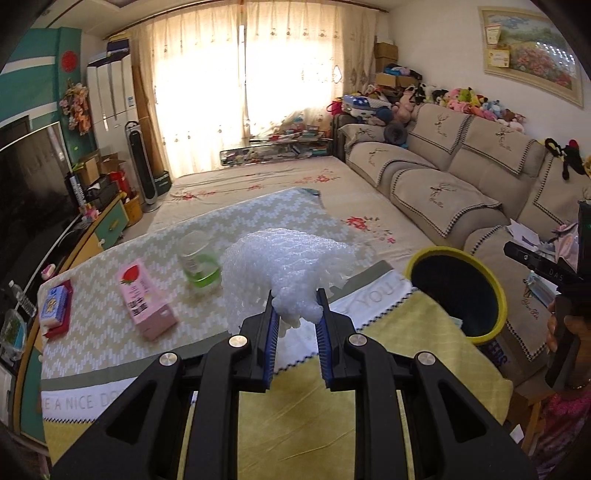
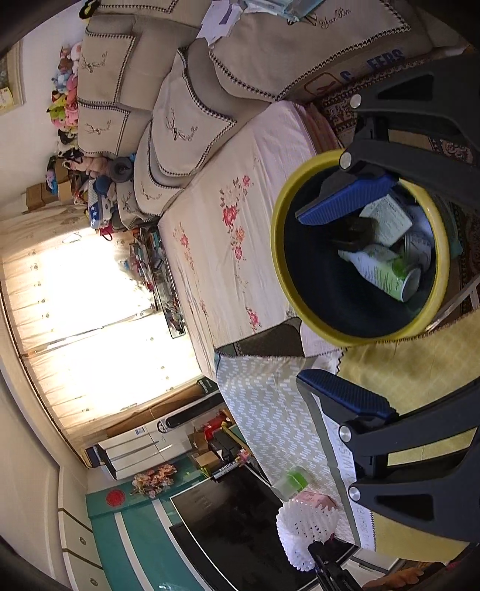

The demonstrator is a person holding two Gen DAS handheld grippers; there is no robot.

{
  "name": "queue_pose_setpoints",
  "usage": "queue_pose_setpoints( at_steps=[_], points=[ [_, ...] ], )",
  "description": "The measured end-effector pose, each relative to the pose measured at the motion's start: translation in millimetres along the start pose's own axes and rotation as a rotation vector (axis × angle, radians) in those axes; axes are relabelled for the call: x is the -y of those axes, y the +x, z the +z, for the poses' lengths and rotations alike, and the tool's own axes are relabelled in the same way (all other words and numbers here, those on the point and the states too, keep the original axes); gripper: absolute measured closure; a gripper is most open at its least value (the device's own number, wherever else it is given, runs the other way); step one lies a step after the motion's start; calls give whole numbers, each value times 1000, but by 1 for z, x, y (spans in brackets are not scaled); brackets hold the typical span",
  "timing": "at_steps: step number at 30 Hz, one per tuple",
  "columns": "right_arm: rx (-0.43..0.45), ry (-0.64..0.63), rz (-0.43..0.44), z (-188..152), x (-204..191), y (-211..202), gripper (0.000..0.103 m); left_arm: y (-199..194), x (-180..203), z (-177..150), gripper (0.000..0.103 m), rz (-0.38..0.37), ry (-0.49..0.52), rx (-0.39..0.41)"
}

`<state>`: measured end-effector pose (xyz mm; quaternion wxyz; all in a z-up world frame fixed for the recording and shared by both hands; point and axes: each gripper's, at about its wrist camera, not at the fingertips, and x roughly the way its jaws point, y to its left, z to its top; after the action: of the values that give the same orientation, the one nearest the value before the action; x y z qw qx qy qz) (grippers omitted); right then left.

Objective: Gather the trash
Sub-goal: 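Carry the foam net over the bin and open the left gripper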

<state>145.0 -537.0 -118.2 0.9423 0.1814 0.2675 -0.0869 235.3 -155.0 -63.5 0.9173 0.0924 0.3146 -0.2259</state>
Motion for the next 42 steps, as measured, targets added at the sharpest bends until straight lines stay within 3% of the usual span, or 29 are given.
queue_pose_setpoints(
  at_steps=[8,14,21,24,31,36,42],
  points=[
    [42,95,-64,1,55,-21,26,43,110,37,83,-183,159,-14],
    [60,138,-81,0,81,-30,26,83,198,48,83,-322,257,-72],
    [79,166,-100,3,100,-39,26,143,262,42,82,-395,295,-166],
    [90,174,-123,3,106,-44,24,162,269,34,77,-399,296,-201],
    [85,186,-137,3,108,-40,24,187,270,22,43,-373,306,-240],
    [76,163,-126,5,96,-36,24,174,256,23,42,-408,296,-221],
    [59,139,-125,6,84,-30,23,129,210,28,38,-423,224,-124]
  ],
)
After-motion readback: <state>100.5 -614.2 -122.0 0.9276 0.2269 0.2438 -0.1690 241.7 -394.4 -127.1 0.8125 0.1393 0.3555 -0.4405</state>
